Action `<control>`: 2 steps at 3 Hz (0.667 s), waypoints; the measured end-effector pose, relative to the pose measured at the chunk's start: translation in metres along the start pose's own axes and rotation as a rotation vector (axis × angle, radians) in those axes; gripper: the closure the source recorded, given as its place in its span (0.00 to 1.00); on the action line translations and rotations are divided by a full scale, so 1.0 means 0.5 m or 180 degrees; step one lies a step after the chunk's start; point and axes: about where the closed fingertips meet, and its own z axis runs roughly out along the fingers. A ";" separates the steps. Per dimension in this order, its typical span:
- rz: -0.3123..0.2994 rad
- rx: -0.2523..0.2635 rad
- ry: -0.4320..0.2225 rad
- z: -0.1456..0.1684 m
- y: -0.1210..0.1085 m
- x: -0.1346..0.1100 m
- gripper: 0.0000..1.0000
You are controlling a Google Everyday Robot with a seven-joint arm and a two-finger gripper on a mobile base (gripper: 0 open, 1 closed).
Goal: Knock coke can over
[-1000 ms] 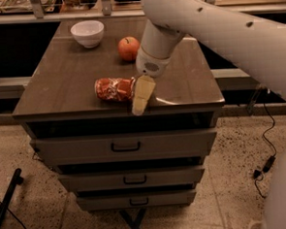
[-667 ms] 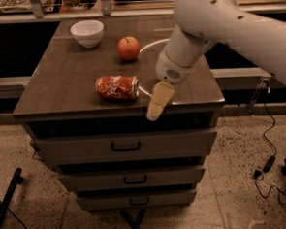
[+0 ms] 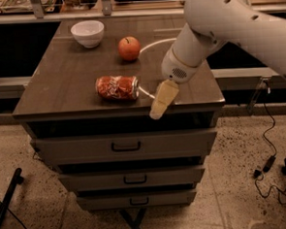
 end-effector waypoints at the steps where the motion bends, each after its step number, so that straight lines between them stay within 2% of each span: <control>1: -0.0032 0.0090 -0.0148 -0.040 -0.009 -0.015 0.00; 2: -0.0003 0.0243 -0.0420 -0.097 -0.018 -0.014 0.00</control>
Offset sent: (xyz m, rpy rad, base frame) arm -0.0018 -0.0434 0.0836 0.2079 -0.1907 -0.0690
